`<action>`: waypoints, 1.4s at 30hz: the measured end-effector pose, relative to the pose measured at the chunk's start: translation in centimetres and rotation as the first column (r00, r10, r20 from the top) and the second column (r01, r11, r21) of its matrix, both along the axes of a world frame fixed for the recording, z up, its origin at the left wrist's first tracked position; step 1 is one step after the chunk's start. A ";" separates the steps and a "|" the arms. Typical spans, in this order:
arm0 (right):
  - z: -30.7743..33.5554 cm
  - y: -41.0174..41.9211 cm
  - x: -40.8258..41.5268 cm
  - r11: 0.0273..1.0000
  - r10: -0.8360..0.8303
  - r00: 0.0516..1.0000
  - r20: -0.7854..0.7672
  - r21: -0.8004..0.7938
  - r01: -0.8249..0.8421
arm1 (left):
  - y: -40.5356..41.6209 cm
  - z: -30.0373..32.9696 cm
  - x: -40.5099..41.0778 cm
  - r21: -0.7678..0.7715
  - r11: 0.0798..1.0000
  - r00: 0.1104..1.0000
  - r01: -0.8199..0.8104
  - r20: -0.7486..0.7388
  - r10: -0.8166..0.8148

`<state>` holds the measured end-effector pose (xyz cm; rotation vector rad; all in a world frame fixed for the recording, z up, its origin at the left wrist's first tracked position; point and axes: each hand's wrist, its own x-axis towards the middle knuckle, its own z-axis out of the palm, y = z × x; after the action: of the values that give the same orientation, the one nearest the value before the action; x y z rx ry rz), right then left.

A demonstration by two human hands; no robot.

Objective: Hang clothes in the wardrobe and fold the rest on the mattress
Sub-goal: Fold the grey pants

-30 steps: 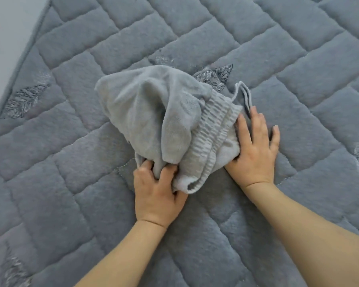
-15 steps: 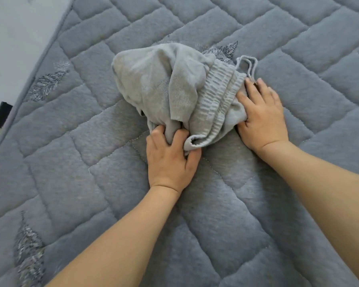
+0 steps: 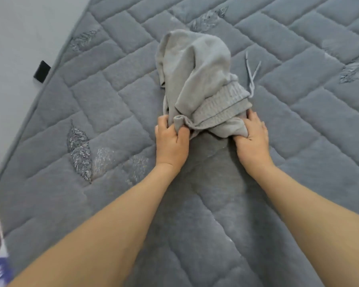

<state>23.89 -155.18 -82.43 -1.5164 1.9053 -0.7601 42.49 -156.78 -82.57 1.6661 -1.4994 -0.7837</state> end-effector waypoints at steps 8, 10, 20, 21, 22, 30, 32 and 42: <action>5.2 9.9 5.3 0.983 0.017 0.937 0.350 0.166 -0.080 | 15.7 10.9 7.4 -0.007 0.999 0.975 0.043 0.219 -0.041; 7.3 10.6 7.5 0.970 0.116 0.979 0.165 0.191 -0.148 | 15.9 15.5 8.6 -0.103 0.990 0.992 0.093 0.091 -0.084; 32.1 11.7 17.0 0.828 0.436 0.861 0.263 0.256 -0.498 | 16.9 43.7 18.1 -0.136 0.949 0.924 -0.285 -0.300 0.235; 35.0 12.0 17.7 0.776 0.495 0.813 0.306 0.266 -0.572 | 17.5 46.5 19.3 -0.119 0.933 0.899 -0.340 -0.332 0.285; 37.6 12.4 18.3 0.722 0.547 0.767 0.335 0.275 -0.635 | 18.2 48.8 20.7 -0.090 0.914 0.867 -0.396 -0.365 0.339; 44.2 15.9 19.3 0.280 0.669 0.669 0.324 0.724 -0.630 | 22.4 51.0 27.1 0.135 0.760 0.671 -0.636 -0.389 0.631; 42.6 16.4 19.2 0.268 0.683 0.674 0.284 0.760 -0.592 | 22.2 49.7 26.7 0.069 0.809 0.768 -0.584 -0.277 0.578; 43.1 10.4 15.4 0.647 0.711 0.642 -0.289 0.626 -0.436 | 17.6 46.7 25.4 -0.129 0.848 0.853 -0.513 0.035 0.521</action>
<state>39.31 -144.80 -39.31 -1.9318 1.5453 0.4894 67.88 -139.22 -35.84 1.9005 -1.0290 -0.3382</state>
